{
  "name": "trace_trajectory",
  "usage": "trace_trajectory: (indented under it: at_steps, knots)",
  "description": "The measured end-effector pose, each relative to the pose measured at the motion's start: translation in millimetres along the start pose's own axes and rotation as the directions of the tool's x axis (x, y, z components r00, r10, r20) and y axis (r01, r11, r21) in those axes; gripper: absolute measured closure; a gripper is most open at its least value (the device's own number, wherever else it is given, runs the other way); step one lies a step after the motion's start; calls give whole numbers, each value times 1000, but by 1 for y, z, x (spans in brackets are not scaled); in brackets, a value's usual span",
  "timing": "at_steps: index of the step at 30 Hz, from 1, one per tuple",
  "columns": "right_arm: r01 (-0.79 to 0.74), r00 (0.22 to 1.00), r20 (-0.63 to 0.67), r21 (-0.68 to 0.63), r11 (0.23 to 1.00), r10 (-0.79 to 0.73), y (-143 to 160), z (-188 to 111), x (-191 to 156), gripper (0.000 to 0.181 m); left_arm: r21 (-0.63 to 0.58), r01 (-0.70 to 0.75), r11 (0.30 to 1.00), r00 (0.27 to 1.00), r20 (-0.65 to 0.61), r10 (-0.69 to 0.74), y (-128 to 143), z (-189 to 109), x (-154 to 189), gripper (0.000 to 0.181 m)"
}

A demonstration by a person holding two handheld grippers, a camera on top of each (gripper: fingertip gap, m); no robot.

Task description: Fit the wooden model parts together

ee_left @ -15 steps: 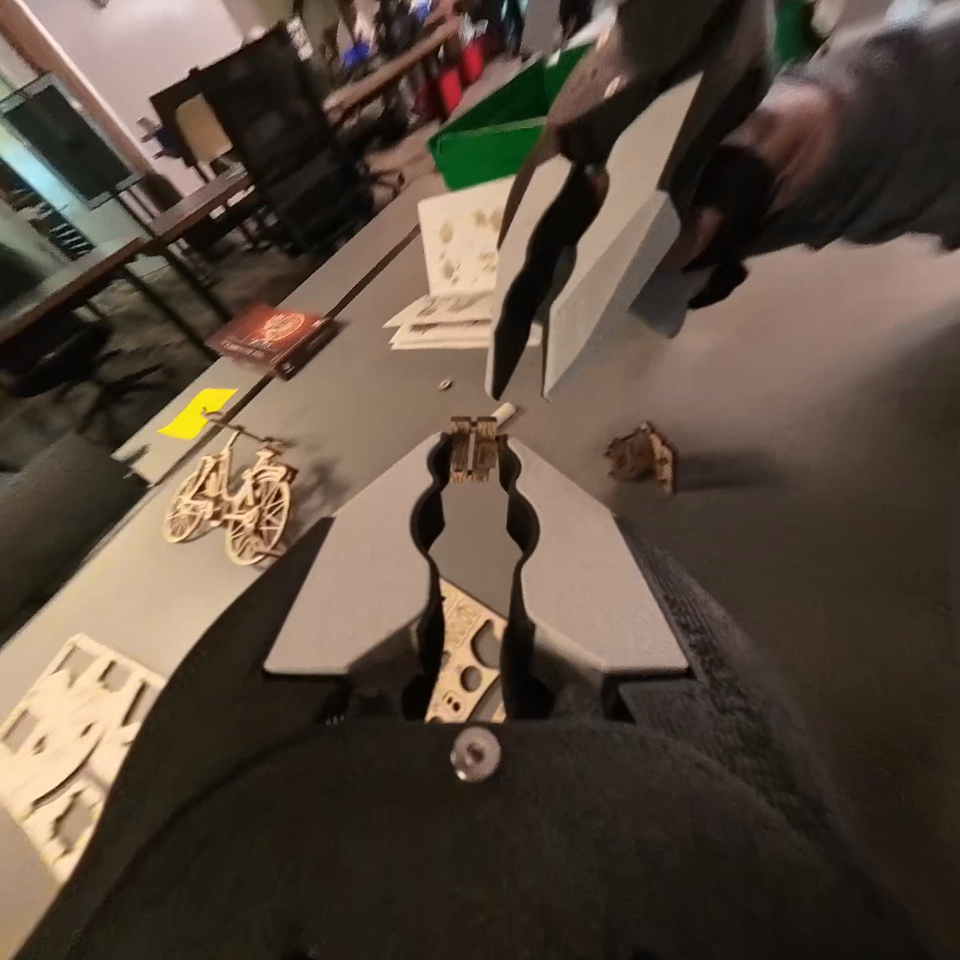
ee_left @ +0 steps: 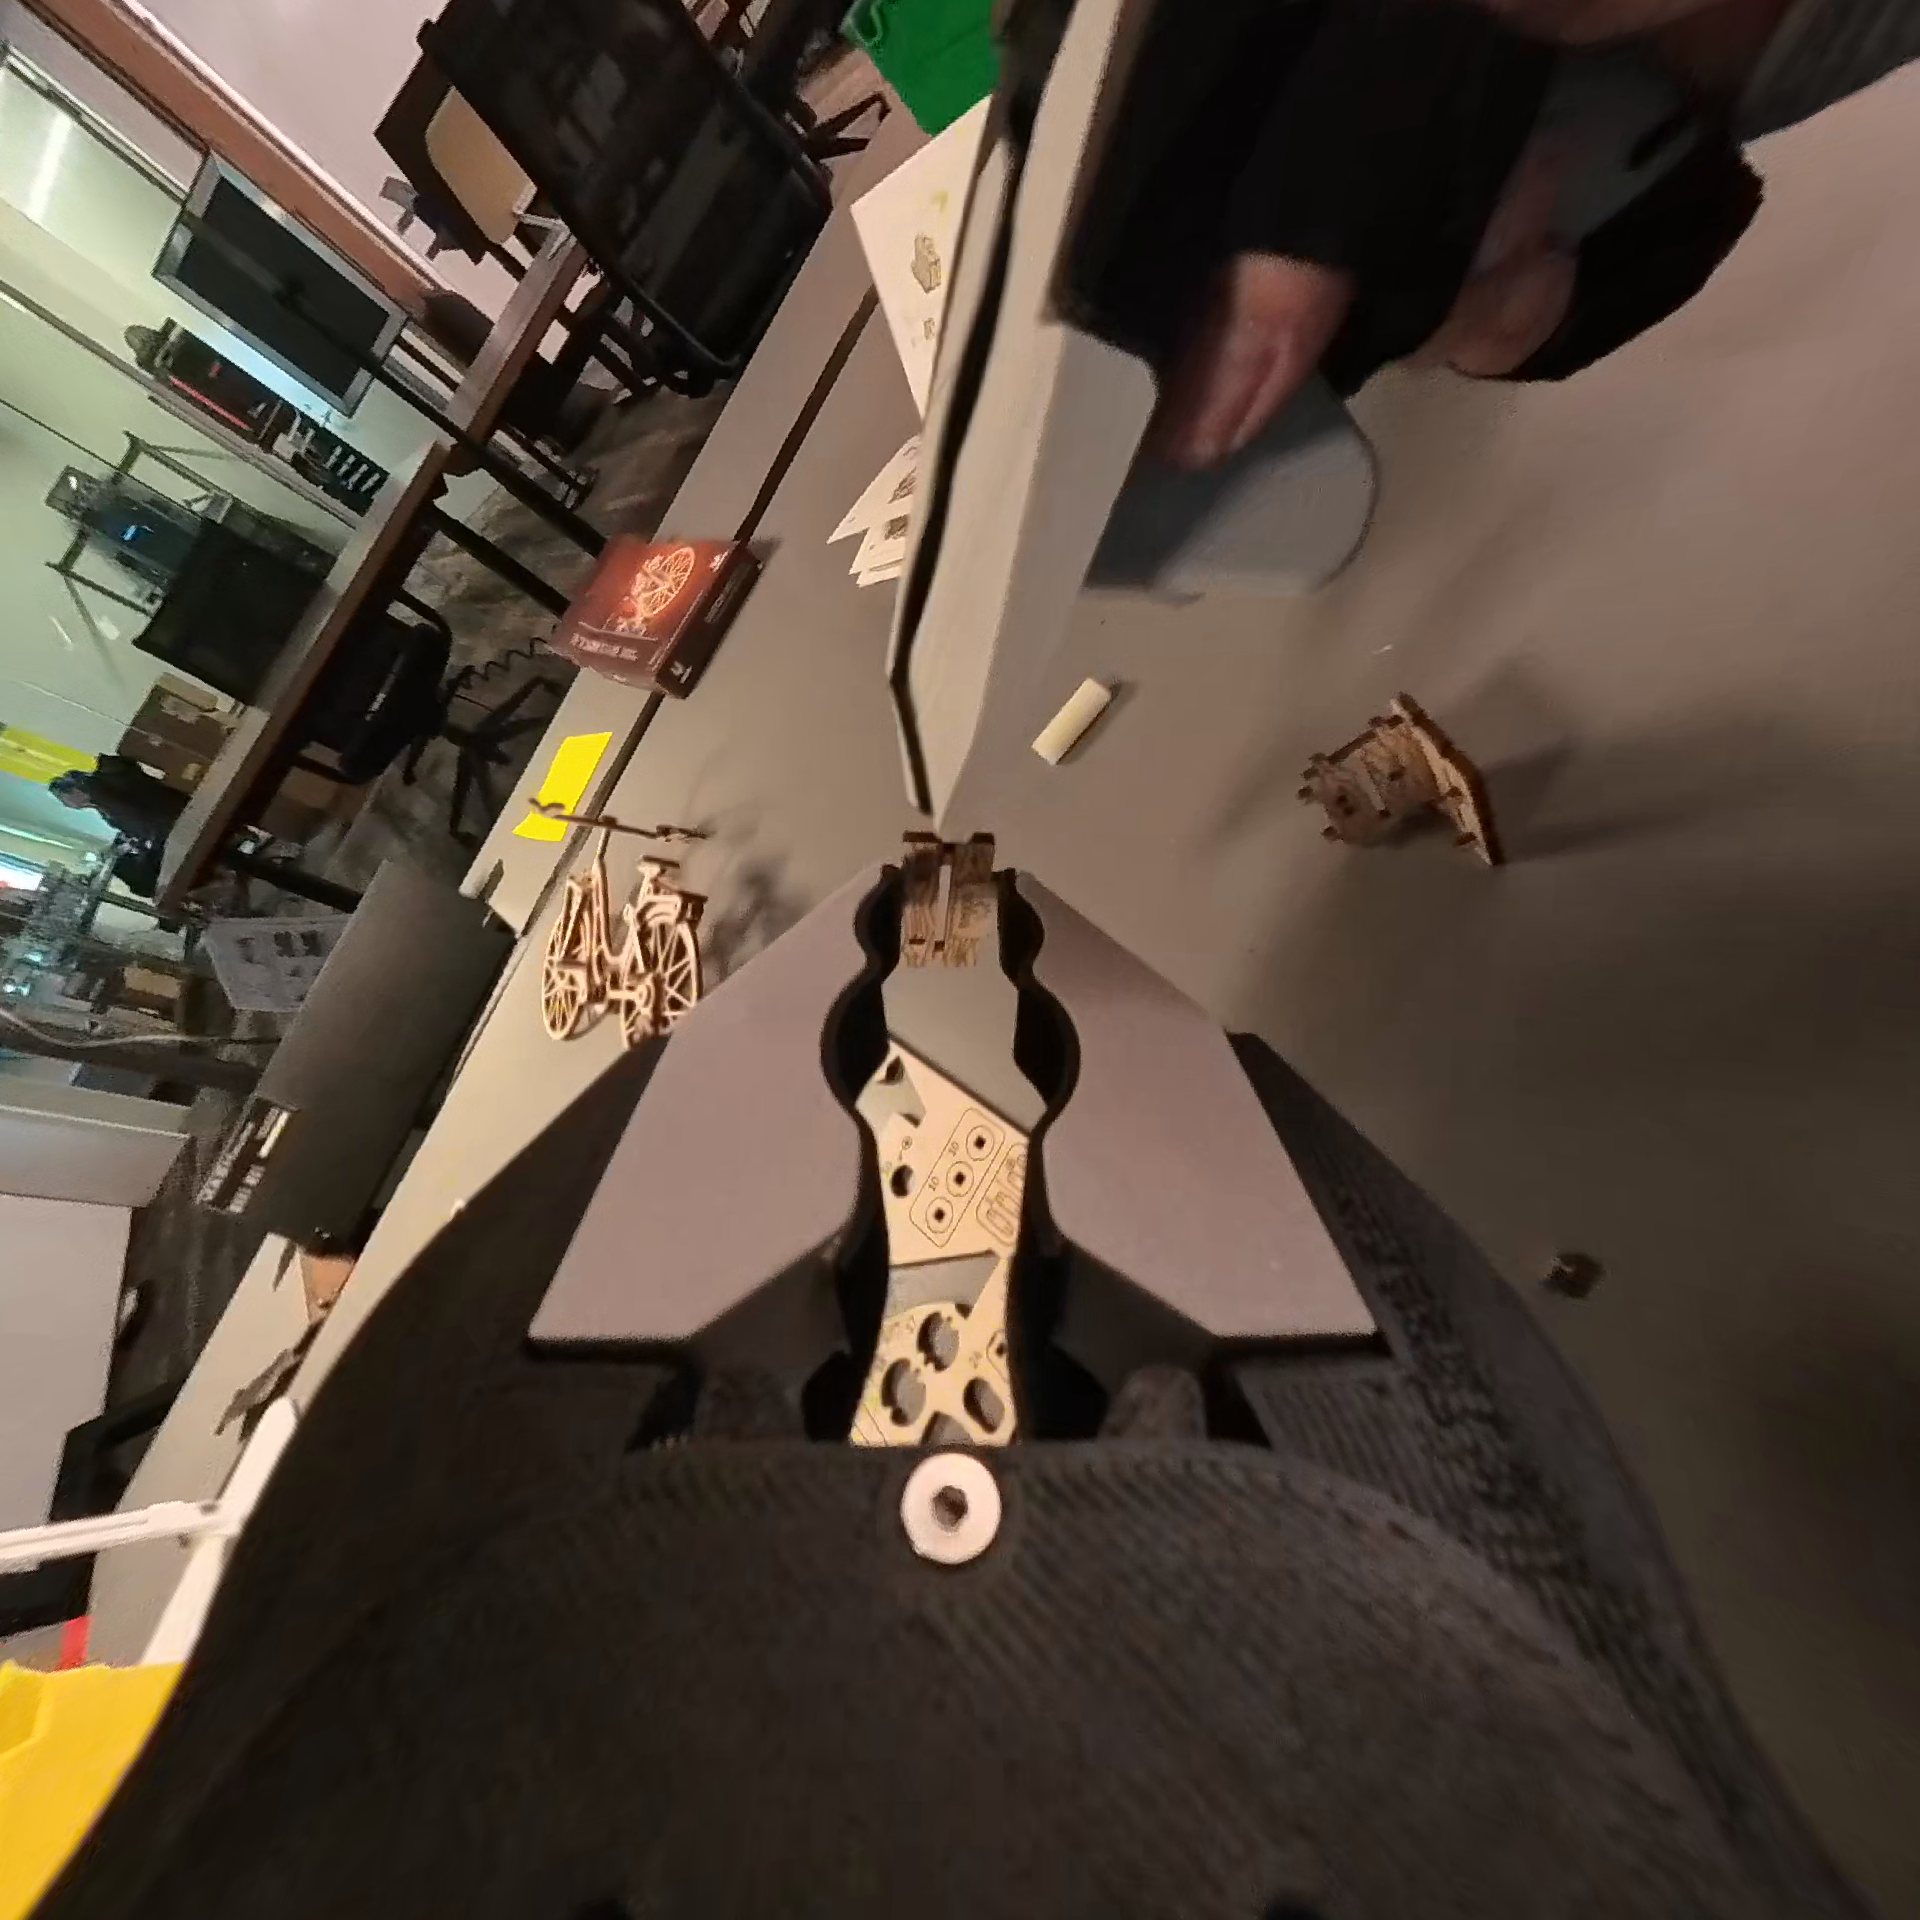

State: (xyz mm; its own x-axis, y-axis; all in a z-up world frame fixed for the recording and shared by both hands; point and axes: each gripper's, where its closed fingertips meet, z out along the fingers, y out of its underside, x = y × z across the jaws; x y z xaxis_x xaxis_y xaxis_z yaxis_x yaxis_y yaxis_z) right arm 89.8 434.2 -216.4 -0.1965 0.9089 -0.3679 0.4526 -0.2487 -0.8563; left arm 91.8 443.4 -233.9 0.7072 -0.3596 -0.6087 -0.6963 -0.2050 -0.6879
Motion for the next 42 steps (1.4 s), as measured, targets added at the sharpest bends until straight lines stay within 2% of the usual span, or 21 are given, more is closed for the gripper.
trace_trajectory:
  at_steps: [4, 9, 13, 22, 24, 28, 33, 35, 42]
  knots:
    - [22, 999, -27, -36, 999, -23, 5, 4, 3, 178, 16, -10, 1000, 1000, 1, 10, -6, 2, 3, 164]
    - [4, 1000, -31, -5, 1000, -4, 0, -1, 7, 180, 91, 0, 996, 999, 46, -5, -12, -1, -2, 163]
    - [12, 997, -70, -7, 1000, -12, 0, -5, 12, 180, 37, -4, 999, 998, 70, 2, -3, 4, -4, 151]
    - [5, 997, -81, -18, 1000, -7, 1, -3, 14, 180, -43, -124, 991, 982, 141, 129, -1, 10, -4, 164]
    - [14, 996, -91, -20, 1000, -16, 3, -3, 15, 180, -56, -105, 993, 986, 126, 112, 1, 12, -3, 164]
    - [5, 996, -88, 2, 1000, -5, 0, -16, 14, 159, -31, -68, 997, 990, 118, 71, 4, 10, -6, 164]
    - [-64, 992, -122, -297, 953, 29, 50, -37, 18, 154, 116, 101, 988, 994, 37, -106, 2, 1, -8, 164]
    - [-81, 993, -109, -367, 927, 43, 62, -37, 15, 155, 166, 169, 971, 985, -6, -171, 1, 0, -8, 164]
    - [-44, 993, -112, -587, 809, -28, 85, -27, 10, 160, 188, 184, 965, 983, -42, -180, -1, 2, -3, 164]
